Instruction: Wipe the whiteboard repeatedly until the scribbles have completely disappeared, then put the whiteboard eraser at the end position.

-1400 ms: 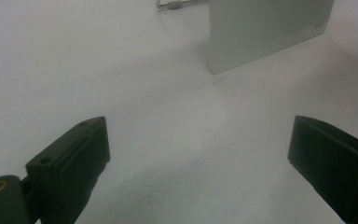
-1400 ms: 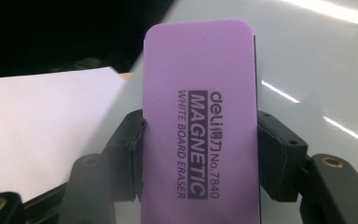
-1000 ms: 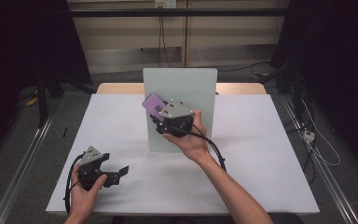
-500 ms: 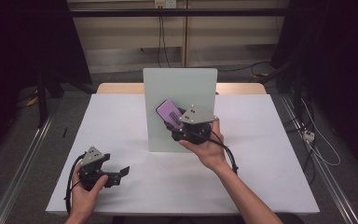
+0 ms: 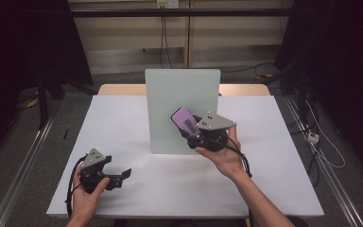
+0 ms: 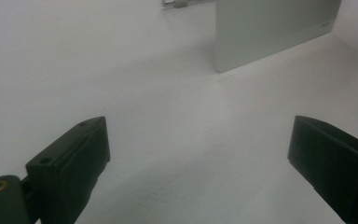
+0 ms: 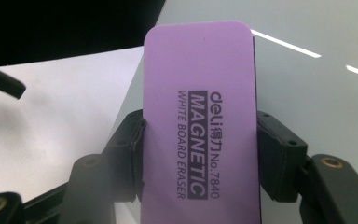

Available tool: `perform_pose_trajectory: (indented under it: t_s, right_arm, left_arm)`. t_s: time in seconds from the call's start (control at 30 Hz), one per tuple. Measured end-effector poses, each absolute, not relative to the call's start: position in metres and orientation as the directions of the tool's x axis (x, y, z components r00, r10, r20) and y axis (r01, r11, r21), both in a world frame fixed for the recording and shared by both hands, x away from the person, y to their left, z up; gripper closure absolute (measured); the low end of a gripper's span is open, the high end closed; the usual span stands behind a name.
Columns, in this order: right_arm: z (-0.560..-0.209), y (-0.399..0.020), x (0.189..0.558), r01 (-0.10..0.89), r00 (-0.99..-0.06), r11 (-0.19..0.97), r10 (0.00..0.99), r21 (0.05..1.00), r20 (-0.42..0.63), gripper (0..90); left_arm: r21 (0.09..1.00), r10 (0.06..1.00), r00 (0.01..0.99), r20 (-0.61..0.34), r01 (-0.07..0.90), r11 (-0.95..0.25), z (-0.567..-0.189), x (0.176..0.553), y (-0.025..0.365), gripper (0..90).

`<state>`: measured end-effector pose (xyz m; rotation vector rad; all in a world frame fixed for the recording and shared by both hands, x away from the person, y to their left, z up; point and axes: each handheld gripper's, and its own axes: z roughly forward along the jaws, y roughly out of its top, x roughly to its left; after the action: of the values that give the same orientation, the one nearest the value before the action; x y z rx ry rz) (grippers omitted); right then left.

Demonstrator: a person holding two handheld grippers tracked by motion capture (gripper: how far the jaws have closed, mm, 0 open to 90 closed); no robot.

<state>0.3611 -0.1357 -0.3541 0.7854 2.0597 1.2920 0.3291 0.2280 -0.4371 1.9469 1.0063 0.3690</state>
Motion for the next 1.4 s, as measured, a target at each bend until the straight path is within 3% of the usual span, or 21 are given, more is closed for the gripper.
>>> perform_pose_trajectory:
  t_s: [0.5,1.1,1.4]
  right_arm:
    - [-0.371,-0.159,0.355,0.298,-0.712,0.390,0.699,0.871,-0.069,41.4]
    - [-0.393,-0.151,0.343,0.324,-0.811,0.528,0.583,0.785,-0.058,41.4]
    - [-0.402,-0.139,0.340,0.298,-0.880,0.649,0.471,0.700,-0.062,41.4]
  left_arm:
    - [0.822,0.777,0.614,-0.137,0.508,-0.256,-0.437,0.328,0.233,5.4]
    - [0.824,0.767,0.628,-0.134,0.500,-0.265,-0.434,0.327,0.233,5.4]
    - [0.824,0.761,0.633,-0.140,0.501,-0.265,-0.434,0.327,0.232,5.4]
